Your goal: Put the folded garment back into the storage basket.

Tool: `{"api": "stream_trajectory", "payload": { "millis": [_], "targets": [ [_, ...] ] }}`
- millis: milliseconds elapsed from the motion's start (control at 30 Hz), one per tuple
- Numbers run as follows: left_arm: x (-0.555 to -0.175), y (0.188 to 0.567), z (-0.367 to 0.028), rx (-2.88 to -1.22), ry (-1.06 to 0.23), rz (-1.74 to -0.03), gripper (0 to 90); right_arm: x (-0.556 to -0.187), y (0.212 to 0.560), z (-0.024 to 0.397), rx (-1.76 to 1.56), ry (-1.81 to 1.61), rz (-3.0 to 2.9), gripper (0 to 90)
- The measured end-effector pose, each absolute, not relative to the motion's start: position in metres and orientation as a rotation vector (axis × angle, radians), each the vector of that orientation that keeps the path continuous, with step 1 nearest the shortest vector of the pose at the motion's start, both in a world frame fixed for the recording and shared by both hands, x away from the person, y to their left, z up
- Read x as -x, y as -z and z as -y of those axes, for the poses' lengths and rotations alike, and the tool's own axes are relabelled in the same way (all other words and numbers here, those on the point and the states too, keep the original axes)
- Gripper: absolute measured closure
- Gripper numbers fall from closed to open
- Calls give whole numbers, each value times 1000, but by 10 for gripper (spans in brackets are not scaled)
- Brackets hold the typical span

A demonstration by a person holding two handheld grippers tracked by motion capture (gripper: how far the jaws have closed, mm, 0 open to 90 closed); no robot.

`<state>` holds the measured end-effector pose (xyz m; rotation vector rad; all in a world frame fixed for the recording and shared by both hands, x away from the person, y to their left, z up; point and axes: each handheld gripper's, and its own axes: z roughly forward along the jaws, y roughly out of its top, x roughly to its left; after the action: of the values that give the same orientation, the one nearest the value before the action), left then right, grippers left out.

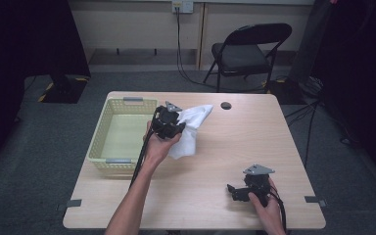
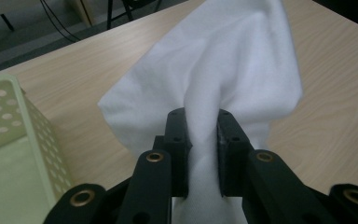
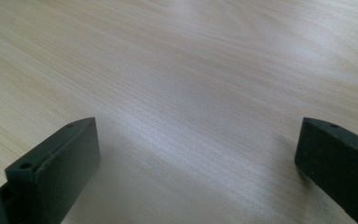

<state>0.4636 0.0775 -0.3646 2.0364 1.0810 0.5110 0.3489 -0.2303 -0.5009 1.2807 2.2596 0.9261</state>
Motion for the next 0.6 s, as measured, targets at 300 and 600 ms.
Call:
{"api": "stream_trajectory", "payload": {
  "millis": [300, 600],
  "targets": [
    [-461, 354, -91, -2029, -540, -1099, 777, -349, 501, 230, -1282, -926, -2259, 0],
    [-462, 349, -111, -2001, -550, -1131, 776, -349, 501, 230, -1280, -926, -2259, 0]
  ]
}}
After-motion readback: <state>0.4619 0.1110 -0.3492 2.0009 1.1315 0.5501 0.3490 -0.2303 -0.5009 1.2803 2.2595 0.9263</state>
